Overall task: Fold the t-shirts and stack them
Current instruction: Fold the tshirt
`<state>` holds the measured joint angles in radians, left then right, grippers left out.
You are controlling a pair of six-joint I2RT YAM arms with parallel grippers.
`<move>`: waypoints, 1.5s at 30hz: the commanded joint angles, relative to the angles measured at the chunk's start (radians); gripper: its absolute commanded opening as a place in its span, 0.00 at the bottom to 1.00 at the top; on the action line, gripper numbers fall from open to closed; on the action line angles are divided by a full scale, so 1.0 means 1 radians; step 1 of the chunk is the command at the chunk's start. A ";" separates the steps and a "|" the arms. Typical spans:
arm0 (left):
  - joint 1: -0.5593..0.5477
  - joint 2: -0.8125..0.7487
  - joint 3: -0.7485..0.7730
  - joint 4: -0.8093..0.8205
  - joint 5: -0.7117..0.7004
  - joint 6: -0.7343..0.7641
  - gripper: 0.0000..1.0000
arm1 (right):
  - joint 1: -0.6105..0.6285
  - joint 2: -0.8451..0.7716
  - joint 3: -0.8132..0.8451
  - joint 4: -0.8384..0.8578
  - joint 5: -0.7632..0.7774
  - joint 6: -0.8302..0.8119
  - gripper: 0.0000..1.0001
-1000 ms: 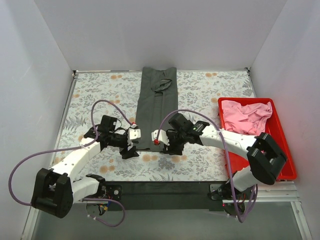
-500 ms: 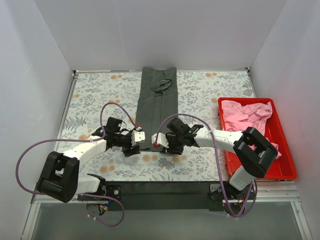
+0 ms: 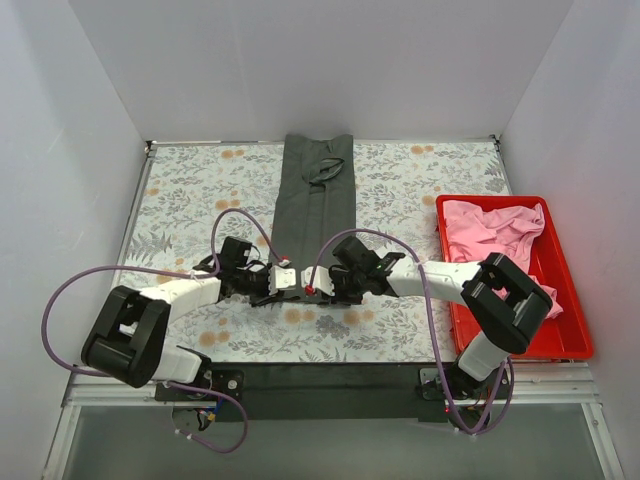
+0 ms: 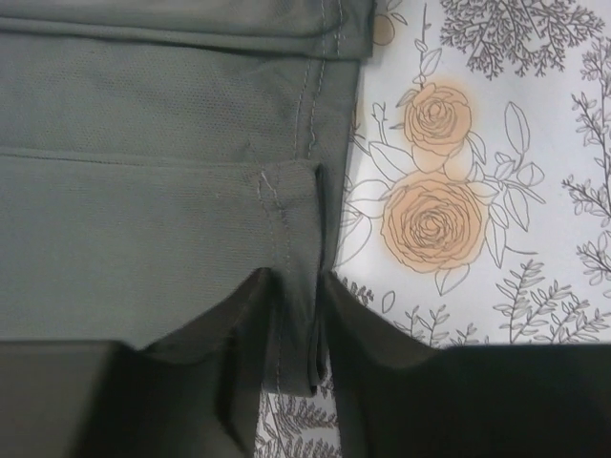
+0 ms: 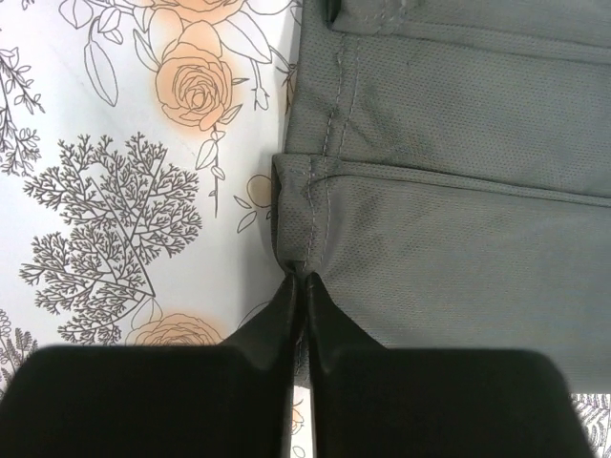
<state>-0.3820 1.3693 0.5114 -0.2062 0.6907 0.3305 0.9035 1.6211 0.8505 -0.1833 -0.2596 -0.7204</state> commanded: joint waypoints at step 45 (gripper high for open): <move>0.141 0.510 0.785 0.010 0.044 0.087 0.00 | -0.382 0.353 0.702 -0.222 -0.098 -0.347 0.01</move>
<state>-0.2478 1.8542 1.2419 -0.2752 0.7383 0.3992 0.5438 1.9331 1.4750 -0.4030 -0.3431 -1.0142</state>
